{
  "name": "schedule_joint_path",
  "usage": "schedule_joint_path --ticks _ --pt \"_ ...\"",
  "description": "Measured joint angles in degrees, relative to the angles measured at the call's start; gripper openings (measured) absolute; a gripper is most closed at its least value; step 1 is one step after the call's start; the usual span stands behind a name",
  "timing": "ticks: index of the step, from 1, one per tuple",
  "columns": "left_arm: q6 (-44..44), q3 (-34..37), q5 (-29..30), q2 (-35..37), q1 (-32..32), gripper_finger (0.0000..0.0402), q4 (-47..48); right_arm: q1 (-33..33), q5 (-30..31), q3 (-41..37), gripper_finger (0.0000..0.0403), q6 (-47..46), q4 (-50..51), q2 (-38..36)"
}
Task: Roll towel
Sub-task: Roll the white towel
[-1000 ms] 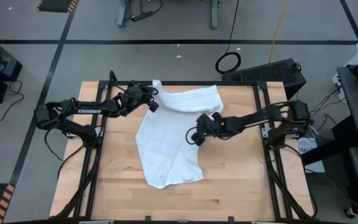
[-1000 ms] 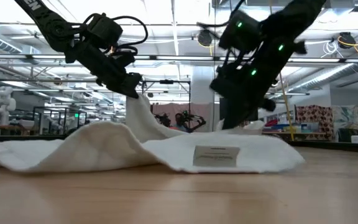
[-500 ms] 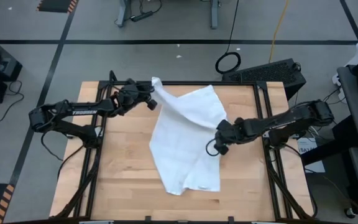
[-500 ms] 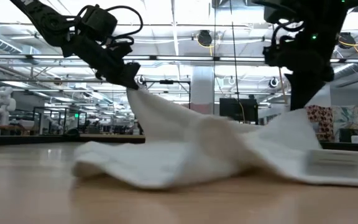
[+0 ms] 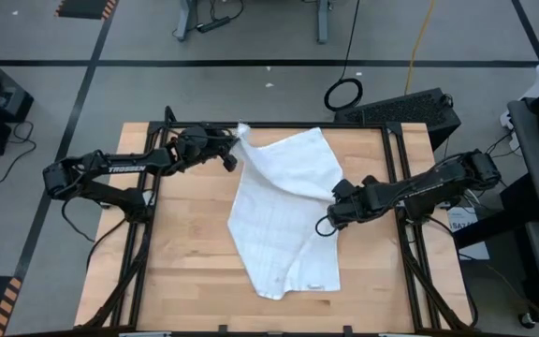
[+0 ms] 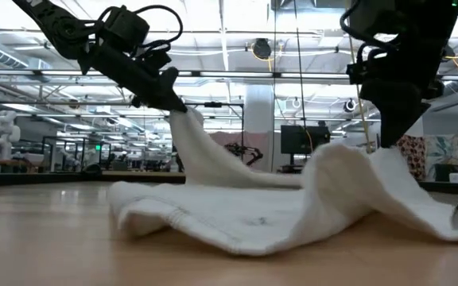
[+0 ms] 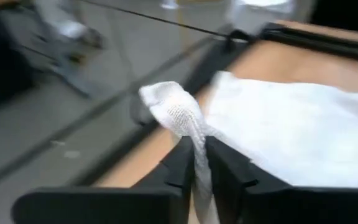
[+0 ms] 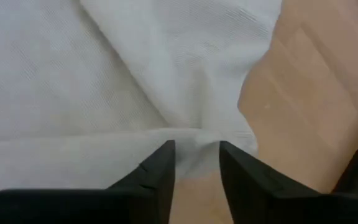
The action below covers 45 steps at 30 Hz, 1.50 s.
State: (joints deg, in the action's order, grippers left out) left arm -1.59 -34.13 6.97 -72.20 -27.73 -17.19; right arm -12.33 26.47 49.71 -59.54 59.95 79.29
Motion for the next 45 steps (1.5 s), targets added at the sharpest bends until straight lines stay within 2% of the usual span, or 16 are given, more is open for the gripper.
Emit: schedule_joint_path --ticks 2,6,8,11,13,19,24,27,30,32,33,36,40,42,45 --pt "-2.7 0.0 -3.4 0.0 0.2 0.0095 3.0 -1.5 0.7 0.0 0.0129 -2.0 -0.1 0.0" --pt "-6.5 0.0 -3.9 0.0 2.3 0.0168 11.8 -6.6 1.1 0.0 0.014 -7.1 0.0 0.0" --pt "-7.6 0.0 -6.1 0.0 4.1 0.0197 15.5 -10.0 2.0 0.0 0.0141 -10.4 0.1 0.0" --pt "-9.4 0.0 -9.9 0.0 8.0 0.0218 18.7 -14.9 3.3 0.0 0.0141 -14.4 0.7 0.0" --pt "-10.4 0.0 -10.2 0.0 11.4 0.022 20.4 -18.0 3.7 0.0 0.0141 -15.3 -0.7 0.0" --pt "-11.4 0.0 -10.0 0.0 24.9 0.0201 24.0 -27.1 7.1 0.0 0.0141 -12.4 -11.9 0.0" --pt "-12.2 1.2 -7.2 -1.1 37.3 0.0171 23.7 -33.5 10.7 0.0 0.0141 -7.9 -22.3 0.0" --pt "-16.5 1.9 -3.4 -2.9 42.9 0.0151 23.9 -35.6 11.5 0.0 0.0141 -7.0 -27.6 1.6" --pt "-17.9 1.9 4.4 -6.0 47.1 0.0136 22.6 -36.3 11.3 0.0 0.0136 -6.6 -30.6 5.5" --pt "-17.3 1.9 11.4 -8.8 48.7 0.0133 19.4 -36.3 11.0 0.0 0.0129 -6.3 -32.0 8.8" --pt "-16.1 1.9 12.8 -10.5 49.2 0.0132 16.9 -36.3 10.9 0.0 0.0125 -6.0 -32.5 10.3" --pt "-14.1 1.9 12.6 -15.5 49.3 0.0132 11.6 -36.1 10.8 0.0 0.0115 -5.8 -35.8 14.1" --pt "-14.0 0.9 12.8 -21.2 48.1 0.0125 10.1 -36.2 9.3 0.0 0.0104 -5.7 -39.7 17.5" --pt "-12.5 0.1 13.3 -23.0 47.2 0.0103 8.8 -36.4 9.0 0.0 0.0102 -5.8 -40.4 18.7" --pt "-7.5 -0.4 16.6 -23.7 45.6 0.0037 6.8 -36.4 9.5 0.0 0.01 -5.7 -40.8 20.2"
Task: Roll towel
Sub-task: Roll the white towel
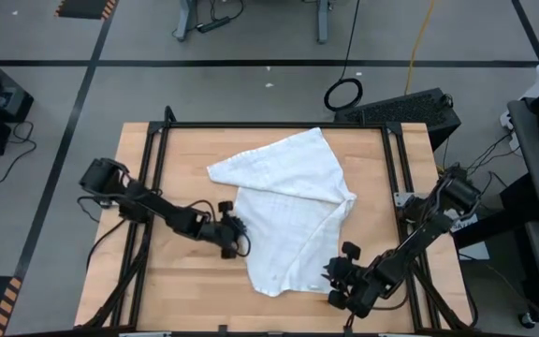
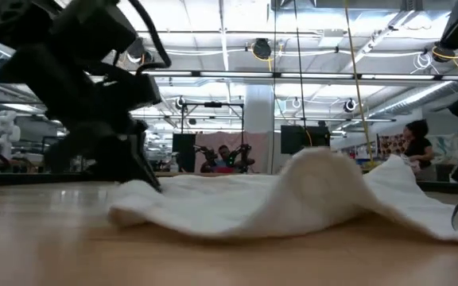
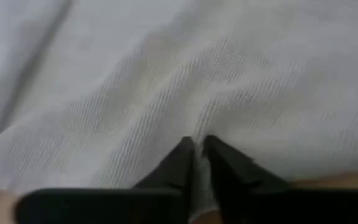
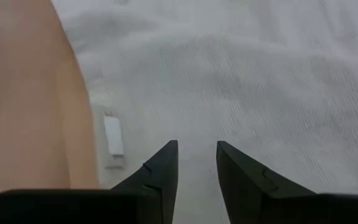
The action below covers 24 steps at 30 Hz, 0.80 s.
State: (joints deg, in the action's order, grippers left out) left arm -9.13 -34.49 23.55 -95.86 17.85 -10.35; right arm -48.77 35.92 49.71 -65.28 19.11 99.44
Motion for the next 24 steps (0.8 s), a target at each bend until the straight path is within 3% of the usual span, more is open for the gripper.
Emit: schedule_joint_path --ticks 2,8,13,17,24 --pt "4.1 -0.6 1.5 0.2 -1.6 0.0012 -3.5 0.2 0.1 0.0 0.01 -0.4 -0.5 0.9" --pt "12.4 -5.4 1.7 1.0 -8.6 0.0006 -8.2 0.4 3.2 0.0 0.01 -0.9 -4.3 2.2" --pt "7.8 -11.7 -11.1 1.2 -11.7 0.0016 -9.5 0.3 3.2 0.0 0.01 0.1 -6.8 2.8" --pt "1.8 -12.9 -19.7 1.2 -11.5 0.0072 -2.1 0.3 3.5 0.0 0.01 0.2 -8.4 2.9" --pt "-8.4 -11.6 -22.1 1.5 -3.4 0.021 12.0 0.4 6.2 0.0 0.01 4.9 -14.1 3.6"
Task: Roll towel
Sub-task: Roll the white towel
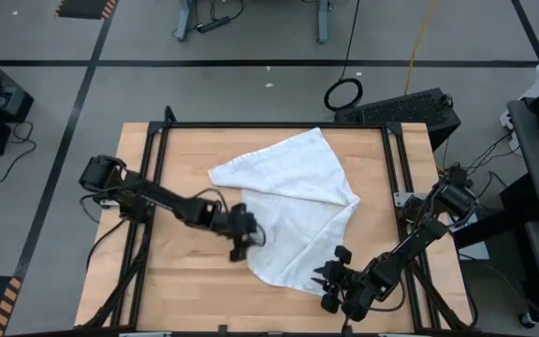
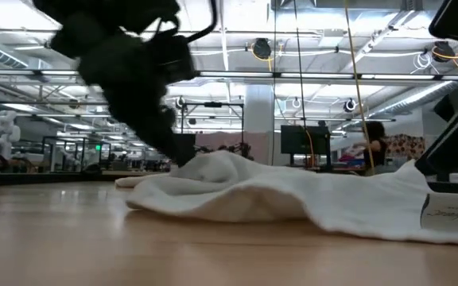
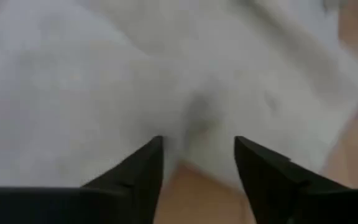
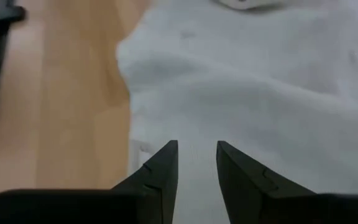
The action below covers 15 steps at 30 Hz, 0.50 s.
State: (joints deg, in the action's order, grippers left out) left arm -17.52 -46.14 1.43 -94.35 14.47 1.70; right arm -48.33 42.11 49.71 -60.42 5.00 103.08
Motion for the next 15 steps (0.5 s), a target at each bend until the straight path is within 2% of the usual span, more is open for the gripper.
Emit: schedule_joint_path --ticks 3,8,12,15 --pt "-2.2 0.6 2.7 0.0 5.8 0.0244 2.4 0.5 0.0 0.0 0.01 6.4 -7.9 0.9" --pt "-5.6 0.6 15.1 0.0 13.8 0.0255 3.4 3.5 -2.2 1.5 0.01 19.0 -21.3 3.7" --pt "-7.8 0.6 18.2 -0.2 18.3 0.0256 1.2 7.3 -6.2 8.3 0.0105 24.8 -18.4 8.1" --pt "-10.0 0.6 22.2 -0.3 20.5 0.0256 1.5 9.3 -6.6 15.3 0.0127 27.9 -9.5 11.4"
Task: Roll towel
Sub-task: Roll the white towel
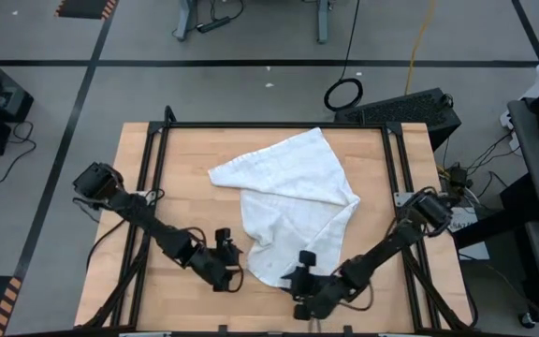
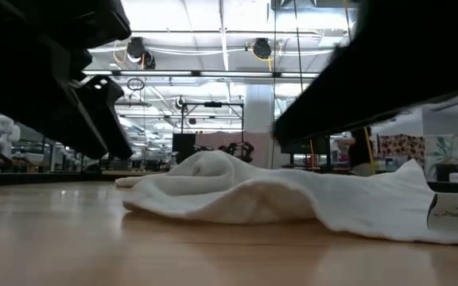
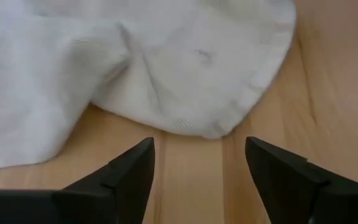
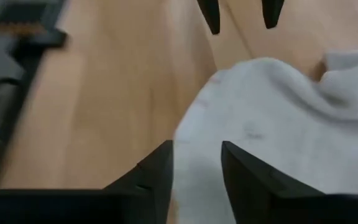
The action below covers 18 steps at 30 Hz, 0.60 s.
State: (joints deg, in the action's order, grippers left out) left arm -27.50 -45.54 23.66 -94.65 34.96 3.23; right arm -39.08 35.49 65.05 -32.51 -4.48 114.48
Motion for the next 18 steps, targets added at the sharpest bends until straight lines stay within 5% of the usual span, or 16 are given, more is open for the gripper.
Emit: schedule_joint_path --ticks 5,11,14,18 --pt "-2.2 0.0 5.5 0.0 2.9 0.0256 -0.2 0.9 -1.4 11.5 0.0179 0.9 17.7 4.4" --pt "-2.1 0.0 10.2 -0.1 4.1 0.0256 -5.0 1.0 -0.2 17.5 0.0197 4.7 23.9 10.1" --pt "-1.7 0.0 10.8 -0.4 4.1 0.0256 -7.8 2.2 0.2 18.4 0.0159 2.8 26.0 11.3" --pt "-0.6 0.0 12.6 -2.4 4.5 0.0256 -10.0 3.8 0.4 18.7 0.0043 -0.7 29.4 10.2"
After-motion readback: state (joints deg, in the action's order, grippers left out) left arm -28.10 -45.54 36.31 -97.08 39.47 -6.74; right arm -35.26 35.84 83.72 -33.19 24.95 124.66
